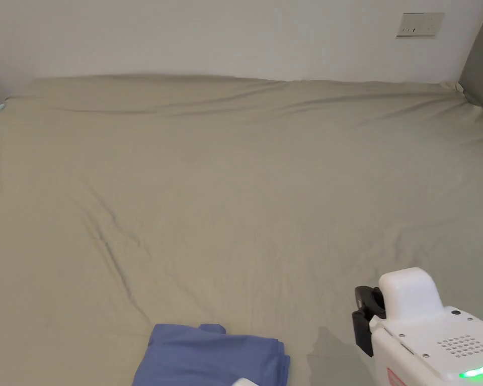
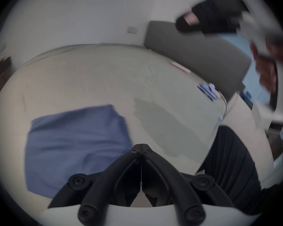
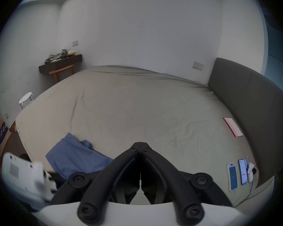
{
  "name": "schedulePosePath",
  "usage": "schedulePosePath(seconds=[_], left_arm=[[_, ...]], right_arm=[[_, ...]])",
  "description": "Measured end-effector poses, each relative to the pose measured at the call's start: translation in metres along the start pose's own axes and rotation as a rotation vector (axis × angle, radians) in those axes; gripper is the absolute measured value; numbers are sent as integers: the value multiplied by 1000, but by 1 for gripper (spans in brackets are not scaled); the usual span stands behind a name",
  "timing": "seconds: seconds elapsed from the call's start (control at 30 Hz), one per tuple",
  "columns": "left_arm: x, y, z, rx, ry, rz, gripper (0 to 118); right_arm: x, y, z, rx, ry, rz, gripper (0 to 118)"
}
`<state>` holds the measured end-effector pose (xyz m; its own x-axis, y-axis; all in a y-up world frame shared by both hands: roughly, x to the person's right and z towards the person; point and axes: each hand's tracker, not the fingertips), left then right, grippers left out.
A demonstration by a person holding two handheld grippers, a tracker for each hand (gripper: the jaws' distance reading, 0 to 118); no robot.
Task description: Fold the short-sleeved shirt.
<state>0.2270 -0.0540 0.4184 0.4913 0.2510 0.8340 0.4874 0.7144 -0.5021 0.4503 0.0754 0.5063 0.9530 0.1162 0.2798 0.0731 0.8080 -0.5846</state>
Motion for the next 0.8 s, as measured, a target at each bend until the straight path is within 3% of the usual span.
schedulePosePath(seconds=[0.17, 0.27, 0.4, 0.5, 0.57, 0.6, 0.77, 0.8], left_arm=[[-80, 18, 50, 126, 224, 115, 0], [-125, 20, 71, 151, 325, 182, 0], [-163, 15, 86, 130, 337, 252, 0], [-186, 5, 83, 79, 275, 328, 0], [-196, -2, 78, 53, 226, 393, 0], [-200, -5, 75, 37, 208, 414, 0], [-219, -9, 62, -1, 112, 492, 23], [-224, -9, 62, 3, 90, 528, 41]], right_arm=[[-32, -3, -24, -32, 151, 27, 2], [-58, -19, -53, -142, 269, 51, 2], [-94, -55, -97, -358, 344, 170, 2], [-110, -83, -122, -486, 394, 181, 2], [-116, -95, -130, -507, 371, 230, 2], [-115, -92, -127, -453, 373, 217, 2], [-106, -81, -130, -509, 403, 171, 2], [-105, -82, -131, -508, 408, 170, 2]])
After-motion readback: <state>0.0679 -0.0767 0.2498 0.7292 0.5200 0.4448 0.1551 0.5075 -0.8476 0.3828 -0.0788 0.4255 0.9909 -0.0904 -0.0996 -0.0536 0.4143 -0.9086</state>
